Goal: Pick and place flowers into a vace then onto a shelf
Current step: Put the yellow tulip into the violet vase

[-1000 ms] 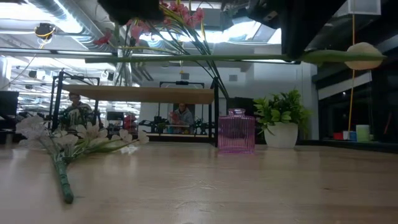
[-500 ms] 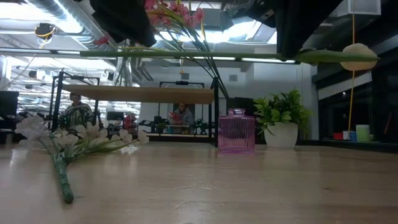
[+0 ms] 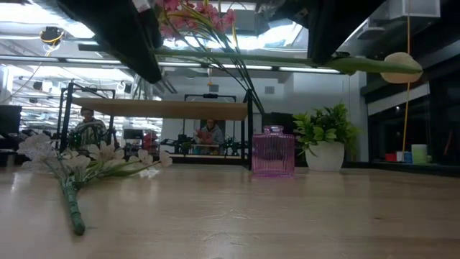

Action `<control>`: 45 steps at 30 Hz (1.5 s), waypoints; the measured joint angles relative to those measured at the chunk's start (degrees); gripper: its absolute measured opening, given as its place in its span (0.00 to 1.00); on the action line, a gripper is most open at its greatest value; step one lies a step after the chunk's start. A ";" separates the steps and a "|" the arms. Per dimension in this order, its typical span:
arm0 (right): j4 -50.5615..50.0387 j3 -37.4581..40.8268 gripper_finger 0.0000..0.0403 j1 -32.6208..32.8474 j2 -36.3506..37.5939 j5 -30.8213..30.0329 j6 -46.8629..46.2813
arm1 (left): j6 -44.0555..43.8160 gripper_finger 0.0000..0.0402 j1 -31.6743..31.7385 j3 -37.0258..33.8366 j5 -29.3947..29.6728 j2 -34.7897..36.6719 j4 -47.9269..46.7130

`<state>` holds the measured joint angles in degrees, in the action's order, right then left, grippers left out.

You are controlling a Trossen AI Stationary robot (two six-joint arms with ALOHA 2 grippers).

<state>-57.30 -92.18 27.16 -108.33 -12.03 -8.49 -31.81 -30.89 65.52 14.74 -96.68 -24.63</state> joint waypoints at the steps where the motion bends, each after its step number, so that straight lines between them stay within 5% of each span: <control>1: 0.01 0.00 0.00 0.00 0.01 -0.01 0.00 | 0.00 0.28 0.15 0.00 0.62 0.00 -0.06; 9: 0.03 0.00 0.00 0.00 0.00 0.00 0.00 | 0.01 0.21 1.05 0.00 1.81 0.26 -0.03; 16: 0.01 0.00 0.00 0.00 0.00 0.00 -0.21 | -2.24 0.02 2.47 0.00 0.53 0.26 0.01; 24: 0.34 0.02 0.05 0.00 0.00 -0.01 -1.62 | -1.75 0.01 2.62 0.00 -0.42 0.26 -0.04; 38: 0.19 -2.55 0.33 -0.33 0.00 0.05 -1.77 | -1.92 0.01 2.62 0.00 0.61 0.26 0.03; 45: -1.60 -12.22 0.30 1.18 0.39 -4.69 2.84 | -0.02 0.01 2.01 0.00 5.61 0.26 0.57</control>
<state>-58.90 -104.40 28.33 -107.95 -16.73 -5.65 -31.83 -28.88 65.52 20.35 -96.42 -24.06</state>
